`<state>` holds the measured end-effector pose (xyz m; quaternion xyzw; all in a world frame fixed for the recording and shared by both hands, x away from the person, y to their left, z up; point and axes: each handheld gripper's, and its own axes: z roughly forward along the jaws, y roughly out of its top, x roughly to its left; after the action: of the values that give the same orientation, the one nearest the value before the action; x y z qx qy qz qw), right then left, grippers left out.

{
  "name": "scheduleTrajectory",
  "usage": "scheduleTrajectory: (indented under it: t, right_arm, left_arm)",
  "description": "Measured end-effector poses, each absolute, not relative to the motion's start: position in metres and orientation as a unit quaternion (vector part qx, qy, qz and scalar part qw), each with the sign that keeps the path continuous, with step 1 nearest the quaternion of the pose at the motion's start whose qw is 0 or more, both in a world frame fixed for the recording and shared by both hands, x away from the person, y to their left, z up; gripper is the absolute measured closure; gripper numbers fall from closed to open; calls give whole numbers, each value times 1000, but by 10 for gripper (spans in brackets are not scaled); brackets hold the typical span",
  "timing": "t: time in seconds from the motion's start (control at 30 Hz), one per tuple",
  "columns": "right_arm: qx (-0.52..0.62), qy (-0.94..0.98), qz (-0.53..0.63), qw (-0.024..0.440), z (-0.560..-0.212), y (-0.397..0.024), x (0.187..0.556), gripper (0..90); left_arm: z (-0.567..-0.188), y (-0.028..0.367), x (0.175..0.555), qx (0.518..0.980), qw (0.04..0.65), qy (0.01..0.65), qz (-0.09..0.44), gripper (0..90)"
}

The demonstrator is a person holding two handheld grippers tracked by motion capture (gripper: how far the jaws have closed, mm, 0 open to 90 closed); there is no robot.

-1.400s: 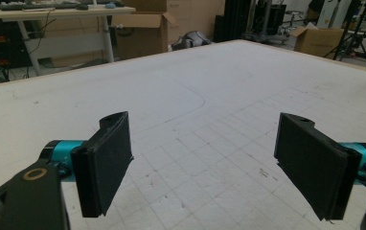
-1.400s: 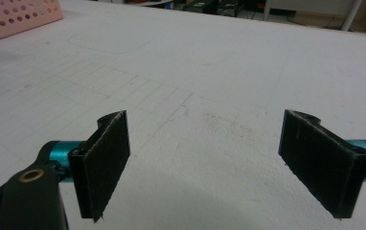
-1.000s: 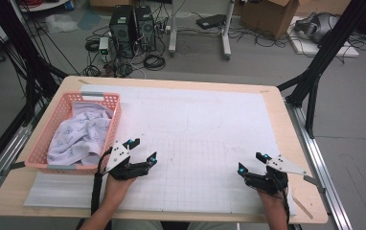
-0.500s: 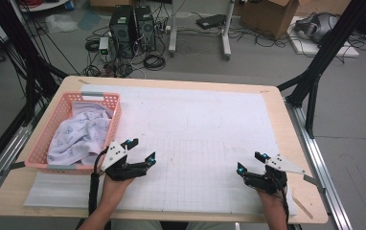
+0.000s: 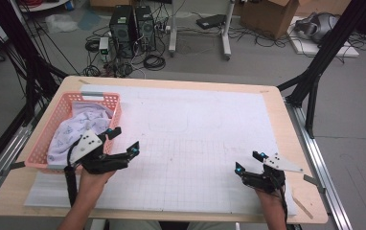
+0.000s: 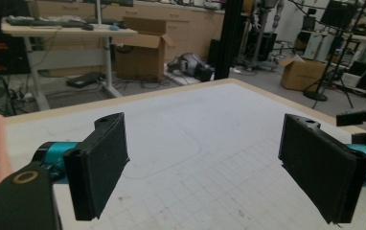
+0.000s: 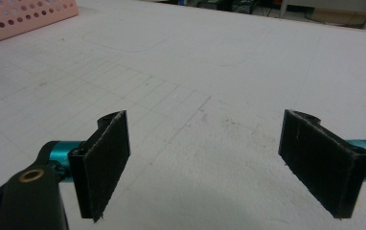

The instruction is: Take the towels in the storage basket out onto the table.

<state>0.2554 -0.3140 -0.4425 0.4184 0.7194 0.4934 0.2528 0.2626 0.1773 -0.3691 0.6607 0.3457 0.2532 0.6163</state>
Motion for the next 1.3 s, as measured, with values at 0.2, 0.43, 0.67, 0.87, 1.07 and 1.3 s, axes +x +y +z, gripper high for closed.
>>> scheduleTrajectory:
  t: [0.2,0.43,0.67,0.87,1.07,1.3]
  right_arm:
    - [424,716,496,249,-443,-319,254,169]
    - [425,714,498,248,-442,-320,252,169]
    - [421,719,496,245,-442,-317,251,169]
    - [422,718,496,245,-442,-317,251,169]
    - [421,720,496,242,-442,-316,252,169]
    - [425,718,496,241,-442,-318,251,169]
  left_arm:
    - [-344,210,264,663,598,356,277,177]
    - [-328,252,275,654,579,385,297,178]
    - [-326,279,291,682,527,413,295,179]
    - [-327,288,311,704,489,430,284,179]
    - [-335,294,333,729,441,452,263,183]
    - [-353,292,352,757,377,479,236,184]
